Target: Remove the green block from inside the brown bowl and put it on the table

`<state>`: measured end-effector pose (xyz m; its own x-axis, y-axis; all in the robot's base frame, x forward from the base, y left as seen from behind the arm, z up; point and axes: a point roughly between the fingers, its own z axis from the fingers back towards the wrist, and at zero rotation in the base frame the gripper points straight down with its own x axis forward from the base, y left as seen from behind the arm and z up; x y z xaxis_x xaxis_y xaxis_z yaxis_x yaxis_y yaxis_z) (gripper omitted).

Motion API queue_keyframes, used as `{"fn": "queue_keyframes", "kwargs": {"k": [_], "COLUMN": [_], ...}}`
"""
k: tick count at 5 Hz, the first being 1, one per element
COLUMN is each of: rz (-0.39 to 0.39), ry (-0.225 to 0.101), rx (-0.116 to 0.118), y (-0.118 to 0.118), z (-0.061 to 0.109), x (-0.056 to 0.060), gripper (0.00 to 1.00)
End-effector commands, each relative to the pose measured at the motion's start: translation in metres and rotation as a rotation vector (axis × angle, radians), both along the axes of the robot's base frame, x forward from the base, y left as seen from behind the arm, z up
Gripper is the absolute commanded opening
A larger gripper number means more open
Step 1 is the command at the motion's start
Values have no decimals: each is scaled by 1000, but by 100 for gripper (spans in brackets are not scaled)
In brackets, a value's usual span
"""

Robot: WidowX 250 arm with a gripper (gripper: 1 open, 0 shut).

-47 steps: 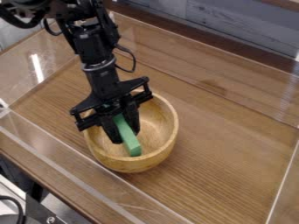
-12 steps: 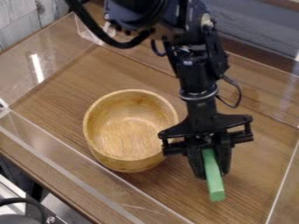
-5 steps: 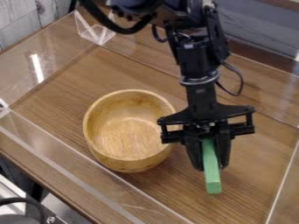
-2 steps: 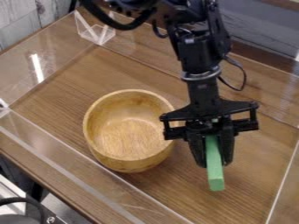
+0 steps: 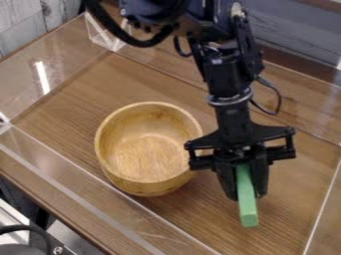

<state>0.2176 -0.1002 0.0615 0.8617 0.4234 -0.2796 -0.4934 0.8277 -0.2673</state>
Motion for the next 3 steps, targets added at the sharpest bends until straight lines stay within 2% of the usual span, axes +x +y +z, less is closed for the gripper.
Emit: {"fn": "queue_keyframes", "kwargs": {"k": [1, 3], "rz": [-9, -15], "ry": [-29, -25], "rx": [-9, -12], "y": [-2, -1], "z": [3, -1], "x": [3, 2], "gripper": [0, 0]}}
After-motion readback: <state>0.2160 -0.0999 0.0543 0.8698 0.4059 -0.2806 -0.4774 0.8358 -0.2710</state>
